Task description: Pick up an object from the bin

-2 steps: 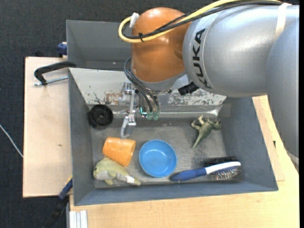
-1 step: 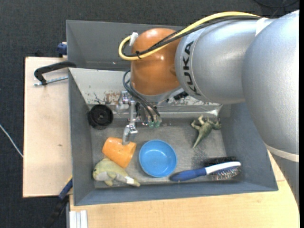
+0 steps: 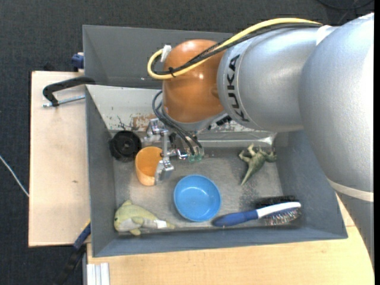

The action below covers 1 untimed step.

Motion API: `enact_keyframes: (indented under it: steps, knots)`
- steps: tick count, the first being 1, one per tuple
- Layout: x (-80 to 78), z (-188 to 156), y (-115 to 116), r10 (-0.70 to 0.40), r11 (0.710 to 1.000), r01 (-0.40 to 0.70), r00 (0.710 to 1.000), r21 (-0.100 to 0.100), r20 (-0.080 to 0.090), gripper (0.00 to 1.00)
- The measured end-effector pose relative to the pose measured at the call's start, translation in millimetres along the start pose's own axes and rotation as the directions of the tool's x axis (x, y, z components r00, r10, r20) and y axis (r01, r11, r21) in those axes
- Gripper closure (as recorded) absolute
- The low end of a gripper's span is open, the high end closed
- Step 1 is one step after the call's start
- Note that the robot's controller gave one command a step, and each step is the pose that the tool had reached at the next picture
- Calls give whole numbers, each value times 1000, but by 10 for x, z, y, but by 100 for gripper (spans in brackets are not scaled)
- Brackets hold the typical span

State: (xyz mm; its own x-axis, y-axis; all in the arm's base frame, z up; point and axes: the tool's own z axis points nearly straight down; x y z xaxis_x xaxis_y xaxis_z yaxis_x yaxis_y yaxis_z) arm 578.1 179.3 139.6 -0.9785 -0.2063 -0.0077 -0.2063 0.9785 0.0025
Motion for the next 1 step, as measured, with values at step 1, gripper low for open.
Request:
enact_keyframes:
  steps: [1]
  knots:
    - [3,12,-2,0,1000,0,1000,0,-2,100]
